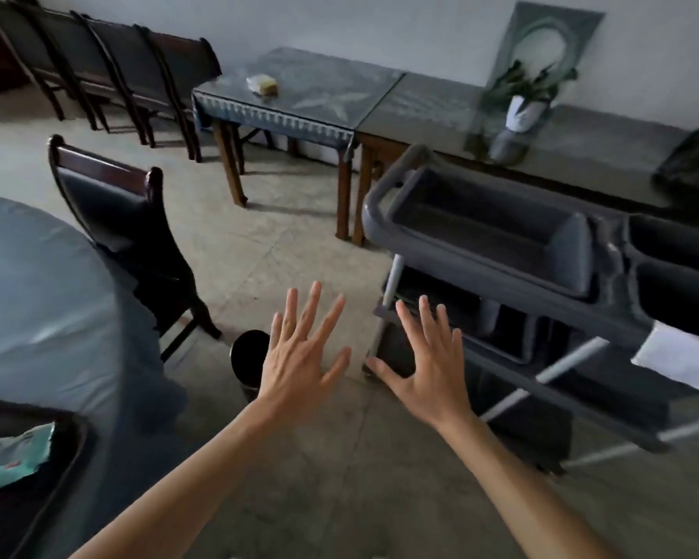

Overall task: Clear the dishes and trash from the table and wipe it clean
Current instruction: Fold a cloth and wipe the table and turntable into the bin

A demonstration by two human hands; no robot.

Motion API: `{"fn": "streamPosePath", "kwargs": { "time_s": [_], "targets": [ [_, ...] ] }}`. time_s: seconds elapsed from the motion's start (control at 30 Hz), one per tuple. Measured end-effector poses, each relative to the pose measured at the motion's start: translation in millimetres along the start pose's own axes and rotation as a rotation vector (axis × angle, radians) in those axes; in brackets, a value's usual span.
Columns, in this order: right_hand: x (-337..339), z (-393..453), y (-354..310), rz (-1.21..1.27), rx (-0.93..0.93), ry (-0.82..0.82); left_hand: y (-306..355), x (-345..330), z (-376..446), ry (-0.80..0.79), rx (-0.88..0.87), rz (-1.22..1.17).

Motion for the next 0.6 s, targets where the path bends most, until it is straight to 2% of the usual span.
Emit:
{"fn": "streamPosePath", "kwargs": {
  "time_s": [0.27, 0.6],
  "targets": [
    [108, -68, 189, -0.048, -0.292, 0.154, 177, -109, 47, -0.123, -0.212, -0.047],
    [175, -133, 345, -0.093, -0.568, 0.301, 334, -208, 101, -0.296, -0.486, -0.078]
  ]
}}
Point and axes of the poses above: each hand's wrist, its own z-axis towards the middle knuckle, its own x-axis out of the back of the hand, y = z × x, the point moved 10 cm from there along z, towards the middle knuckle, and after that the axes turned 1 degree about y, right-handed, at the moved point
